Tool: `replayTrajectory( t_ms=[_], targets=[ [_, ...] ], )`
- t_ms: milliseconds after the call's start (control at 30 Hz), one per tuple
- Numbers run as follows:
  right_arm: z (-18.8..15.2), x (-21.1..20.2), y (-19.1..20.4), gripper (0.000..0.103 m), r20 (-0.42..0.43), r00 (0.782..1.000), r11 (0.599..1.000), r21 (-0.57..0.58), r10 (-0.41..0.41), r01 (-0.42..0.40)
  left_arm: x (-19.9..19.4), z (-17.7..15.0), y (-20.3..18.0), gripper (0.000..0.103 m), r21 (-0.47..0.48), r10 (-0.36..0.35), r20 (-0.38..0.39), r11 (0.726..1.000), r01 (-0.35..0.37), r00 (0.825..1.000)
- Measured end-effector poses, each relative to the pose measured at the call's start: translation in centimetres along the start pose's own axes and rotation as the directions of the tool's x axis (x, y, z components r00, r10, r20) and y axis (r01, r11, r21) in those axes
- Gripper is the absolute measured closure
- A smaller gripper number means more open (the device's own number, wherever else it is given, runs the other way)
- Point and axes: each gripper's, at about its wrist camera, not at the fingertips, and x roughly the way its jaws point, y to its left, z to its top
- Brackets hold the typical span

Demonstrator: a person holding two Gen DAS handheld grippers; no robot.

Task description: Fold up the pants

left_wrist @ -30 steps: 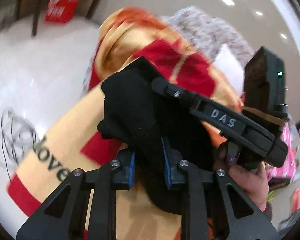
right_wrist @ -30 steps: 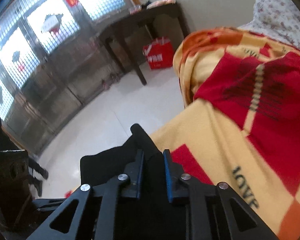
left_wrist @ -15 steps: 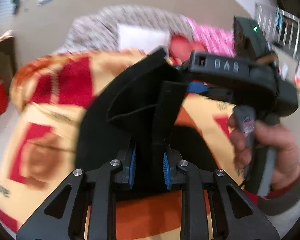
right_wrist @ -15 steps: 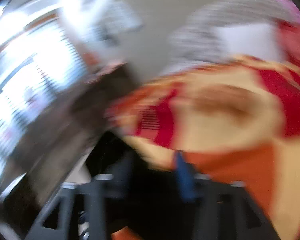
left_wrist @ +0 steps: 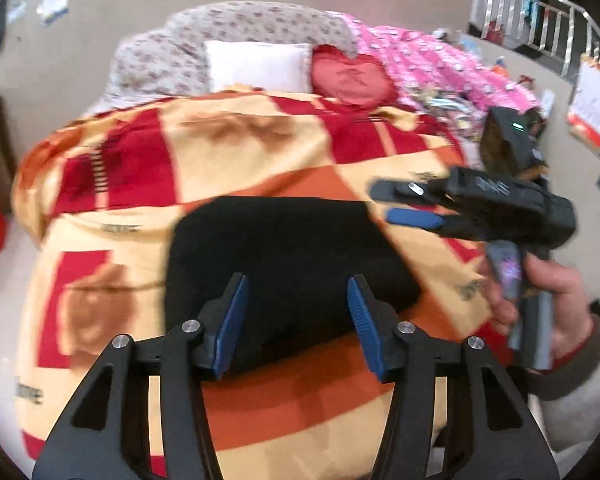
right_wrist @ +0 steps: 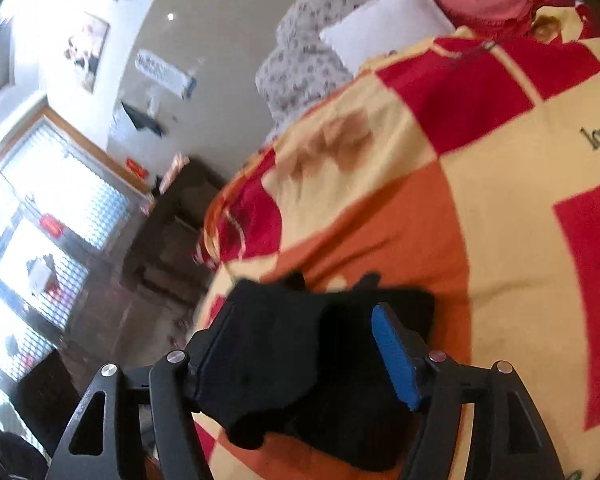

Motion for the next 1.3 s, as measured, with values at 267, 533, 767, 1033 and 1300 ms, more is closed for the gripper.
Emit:
replayTrajectory(
  t_ms=[267,533,767,1033,1300],
  targets=[
    [-2.5,5.4,2.3,0.063,-0.03,0.998,0.991,-0.125,-0.06,0.056,3.5,-2.2,3.8,0.051,-0.119,0.044,-0.099,0.991,-0.056,0.994],
    [-1.5,3.6,4.7,0.092,0.055,0.998,0.978,-0.207,-0.021,0.032,2.4,-1.3,4.8,0.052,-0.201,-0.002,-0.09,0.979,-0.016,0.996],
    [-0.5,0.3,1.3,0.09,0.062,0.983,0.965,-0.187,-0.175,0.184,3.7,-0.3,4.1,0.047,-0.215,0.026,-0.092,0.975,-0.046,0.995],
    [0.7,-2.8,0.7,0.068,0.128,0.96,0.949,-0.162,-0.251,0.27,4.8,0.6,3.6,0.047,-0.177,0.079,-0.12,0.979,-0.1,0.99],
    [0.7,0.8,2.9,0.068,0.062,0.973,0.924,-0.306,-0.223,0.231,8.0,3.3,4.0,0.044,-0.154,0.126,-0.148,0.977,-0.148,0.981]
  ],
)
